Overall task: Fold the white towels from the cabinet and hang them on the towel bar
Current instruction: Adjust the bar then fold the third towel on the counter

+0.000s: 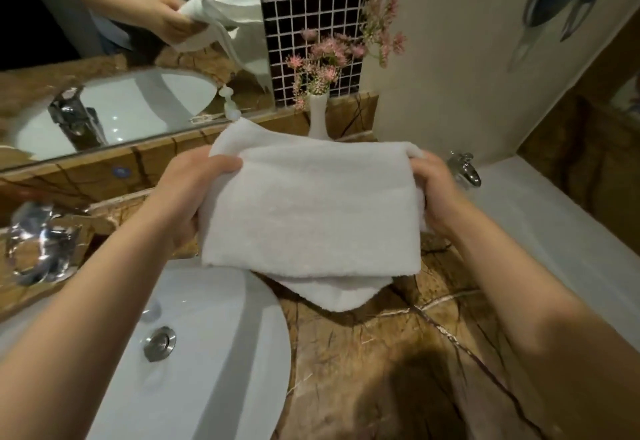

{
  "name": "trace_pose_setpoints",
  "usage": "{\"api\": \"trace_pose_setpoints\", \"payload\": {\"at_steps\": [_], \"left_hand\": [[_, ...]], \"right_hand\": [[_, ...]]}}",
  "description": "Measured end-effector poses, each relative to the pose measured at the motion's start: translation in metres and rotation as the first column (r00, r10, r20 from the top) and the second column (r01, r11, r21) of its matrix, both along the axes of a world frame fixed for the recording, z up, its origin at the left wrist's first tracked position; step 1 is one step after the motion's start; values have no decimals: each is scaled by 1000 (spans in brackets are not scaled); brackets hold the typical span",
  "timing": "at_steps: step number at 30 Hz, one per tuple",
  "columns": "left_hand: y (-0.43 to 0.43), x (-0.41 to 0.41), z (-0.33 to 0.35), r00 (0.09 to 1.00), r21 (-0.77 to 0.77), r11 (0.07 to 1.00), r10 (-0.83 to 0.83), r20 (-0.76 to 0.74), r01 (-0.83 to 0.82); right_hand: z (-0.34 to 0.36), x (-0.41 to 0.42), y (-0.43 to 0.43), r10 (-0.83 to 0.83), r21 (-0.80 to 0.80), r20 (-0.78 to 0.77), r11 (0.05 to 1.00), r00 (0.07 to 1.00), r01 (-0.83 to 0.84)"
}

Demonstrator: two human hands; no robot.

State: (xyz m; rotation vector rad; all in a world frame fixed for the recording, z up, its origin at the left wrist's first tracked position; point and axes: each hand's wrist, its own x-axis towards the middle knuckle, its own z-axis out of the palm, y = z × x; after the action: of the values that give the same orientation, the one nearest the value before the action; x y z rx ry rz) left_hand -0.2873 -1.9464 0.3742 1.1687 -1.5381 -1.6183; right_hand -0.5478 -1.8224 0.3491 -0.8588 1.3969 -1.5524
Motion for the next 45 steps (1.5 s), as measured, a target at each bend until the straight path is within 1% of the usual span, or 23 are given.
{"api": "trace_pose_setpoints", "payload": {"at_steps": [2, 5, 9, 13, 20, 24, 27, 30, 34, 36, 39, 40, 43, 45], "left_hand": [[10, 13, 6, 999, 14, 1000, 16, -39, -16], [28, 31, 17, 994, -3, 999, -40, -99, 40], [56, 54, 29, 985, -54, 994, -106, -133, 100], [88, 91, 32, 984, -44, 996, -81, -161, 75], [168, 164, 20, 979, 63, 998, 16, -202, -3], [213, 203, 4, 979, 129, 990, 74, -192, -49], [243, 229, -16, 975, 197, 976, 125, -183, -88], [266, 254, -39, 966, 287, 946, 202, -161, -150], [284, 280, -74, 960, 283, 924, 279, -40, -256], [288, 290, -92, 942, 213, 918, 330, 64, -336], [290, 297, -114, 884, 2, 916, 386, 263, -401], [290, 298, -119, 857, -83, 912, 407, 316, -402], [290, 300, -128, 801, -295, 894, 436, 409, -336], [292, 301, -131, 767, -367, 883, 446, 460, -293]], "right_hand": [[10, 4, 3, 8, 0, -2, 1000, 1000, -8], [26, 12, 12, 11, 15, -16, 1000, 1000, -10], [44, 29, 32, -27, 40, -73, 999, 997, 30], [51, 55, 58, -28, 67, -149, 997, 989, 38], [48, 115, 107, 115, 137, -251, 987, 961, -83], [42, 142, 135, 235, 219, -345, 962, 909, -166], [34, 163, 153, 365, 287, -416, 922, 833, -261], [21, 185, 162, 469, 376, -467, 873, 750, -311], [-7, 209, 159, 577, 472, -547, 811, 607, -345], [-26, 220, 155, 633, 520, -599, 774, 491, -362], [-55, 230, 151, 650, 569, -711, 755, 267, -325], [-63, 232, 151, 637, 572, -740, 765, 215, -297], [-81, 237, 154, 614, 580, -783, 780, 102, -237], [-88, 235, 157, 597, 577, -801, 789, 45, -209]]}}
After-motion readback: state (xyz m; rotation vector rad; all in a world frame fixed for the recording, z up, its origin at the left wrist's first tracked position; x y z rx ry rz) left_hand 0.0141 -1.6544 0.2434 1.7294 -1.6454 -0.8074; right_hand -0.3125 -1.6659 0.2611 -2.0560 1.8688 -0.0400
